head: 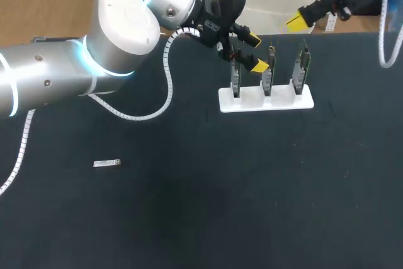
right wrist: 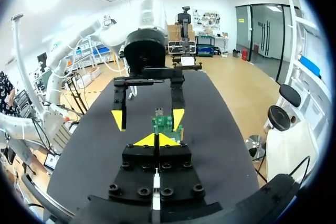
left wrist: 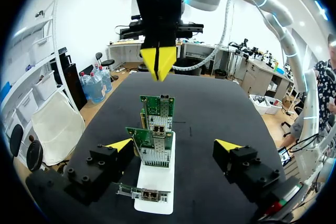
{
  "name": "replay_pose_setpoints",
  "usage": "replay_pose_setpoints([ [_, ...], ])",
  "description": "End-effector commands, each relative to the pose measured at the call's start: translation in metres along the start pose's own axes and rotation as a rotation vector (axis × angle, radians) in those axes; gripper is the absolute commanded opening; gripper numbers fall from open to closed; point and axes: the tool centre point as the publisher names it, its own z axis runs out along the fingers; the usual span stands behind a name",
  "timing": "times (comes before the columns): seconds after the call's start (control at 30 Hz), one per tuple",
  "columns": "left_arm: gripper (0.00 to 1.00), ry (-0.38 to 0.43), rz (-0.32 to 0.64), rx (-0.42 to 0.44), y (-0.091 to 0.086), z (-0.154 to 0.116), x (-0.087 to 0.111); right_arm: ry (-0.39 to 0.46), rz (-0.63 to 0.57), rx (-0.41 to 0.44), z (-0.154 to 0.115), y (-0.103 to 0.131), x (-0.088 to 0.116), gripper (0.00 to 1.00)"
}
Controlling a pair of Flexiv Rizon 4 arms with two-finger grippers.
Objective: Pick up the optical module with the left hand, and insert it into the network port with the right hand.
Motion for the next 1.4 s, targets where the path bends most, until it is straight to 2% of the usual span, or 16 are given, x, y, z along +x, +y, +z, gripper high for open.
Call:
replay_pose_setpoints([
  [0.03, 1.0, 0.005, -0.001, 0.003, 0.001, 0.001, -0.001, -0.007, -0.006, -0.014, -0.017, 0.001, 0.01, 0.0],
  [0.73, 1.0, 0.005, -0.001, 0.003, 0.001, 0.001, -0.001, 0.042, 0.046, 0.022, -0.045, 0.008, 0.054, 0.0],
  [1.23, 1.0, 0.005, -0.001, 0.003, 0.001, 0.001, -0.001, 0.057, 0.044, 0.032, -0.044, 0.01, 0.063, 0.0],
  [1.27, 1.0, 0.005, -0.001, 0.003, 0.001, 0.001, -0.001, 0.06, 0.039, 0.03, -0.044, 0.011, 0.063, 0.29],
  [1.3, 1.0, 0.005, -0.001, 0.003, 0.001, 0.001, -0.001, 0.06, 0.039, 0.03, -0.044, 0.011, 0.063, 1.0],
  [1.4, 1.0, 0.005, -0.001, 0.003, 0.001, 0.001, -0.001, 0.06, 0.039, 0.03, -0.044, 0.011, 0.063, 1.0],
])
